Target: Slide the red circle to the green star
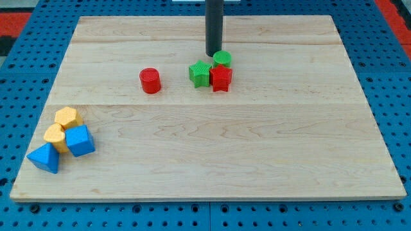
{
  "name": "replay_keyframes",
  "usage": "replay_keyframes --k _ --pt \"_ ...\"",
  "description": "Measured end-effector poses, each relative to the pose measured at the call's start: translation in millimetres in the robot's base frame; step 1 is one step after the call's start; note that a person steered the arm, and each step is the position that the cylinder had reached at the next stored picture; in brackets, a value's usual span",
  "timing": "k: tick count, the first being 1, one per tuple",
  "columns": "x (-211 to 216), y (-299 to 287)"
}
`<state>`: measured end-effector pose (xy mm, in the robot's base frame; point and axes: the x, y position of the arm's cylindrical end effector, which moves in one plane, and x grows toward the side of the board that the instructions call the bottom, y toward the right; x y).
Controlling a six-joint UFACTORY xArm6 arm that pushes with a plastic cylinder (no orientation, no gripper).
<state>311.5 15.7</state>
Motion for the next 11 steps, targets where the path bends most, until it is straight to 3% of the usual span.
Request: replay_keyframes --k 2,4,6,7,11 --pt "0 -26" --pt "13 -166" --pt "102 -161" --pt "101 -155" --pt "19 -99"
